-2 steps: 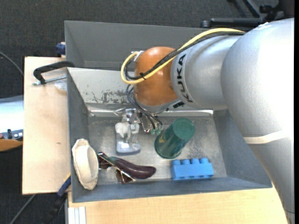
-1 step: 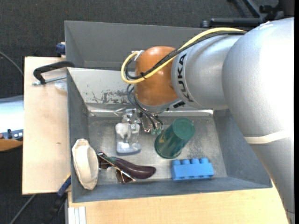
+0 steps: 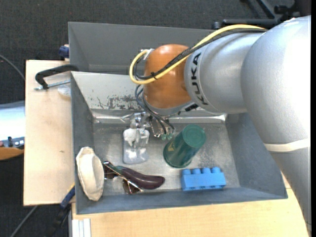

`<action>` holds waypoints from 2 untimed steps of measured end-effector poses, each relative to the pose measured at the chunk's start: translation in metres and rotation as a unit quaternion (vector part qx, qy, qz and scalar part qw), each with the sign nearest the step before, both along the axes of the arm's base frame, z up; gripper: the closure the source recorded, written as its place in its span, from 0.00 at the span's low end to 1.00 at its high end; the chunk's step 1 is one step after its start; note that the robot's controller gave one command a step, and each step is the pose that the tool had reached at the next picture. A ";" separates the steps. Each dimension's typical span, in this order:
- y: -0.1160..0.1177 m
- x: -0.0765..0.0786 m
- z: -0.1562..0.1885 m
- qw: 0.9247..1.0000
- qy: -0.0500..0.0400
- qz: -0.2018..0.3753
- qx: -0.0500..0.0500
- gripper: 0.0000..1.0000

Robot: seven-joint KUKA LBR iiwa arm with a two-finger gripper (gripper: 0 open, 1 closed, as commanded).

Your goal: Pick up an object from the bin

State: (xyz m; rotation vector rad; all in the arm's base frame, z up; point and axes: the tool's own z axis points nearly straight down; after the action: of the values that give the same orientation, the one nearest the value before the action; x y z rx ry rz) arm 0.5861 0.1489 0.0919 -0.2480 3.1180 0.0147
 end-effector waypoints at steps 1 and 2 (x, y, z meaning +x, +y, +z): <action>0.001 0.002 0.017 1.000 -0.004 0.000 0.001 1.00; 0.001 0.003 0.025 1.000 -0.006 0.000 0.002 1.00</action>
Offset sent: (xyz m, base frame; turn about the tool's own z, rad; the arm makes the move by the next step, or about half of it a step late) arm 0.0000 0.0001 0.0301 0.0000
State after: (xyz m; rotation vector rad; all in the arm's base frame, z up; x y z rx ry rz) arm 0.5895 0.1500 0.1171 -0.2472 3.1055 0.0184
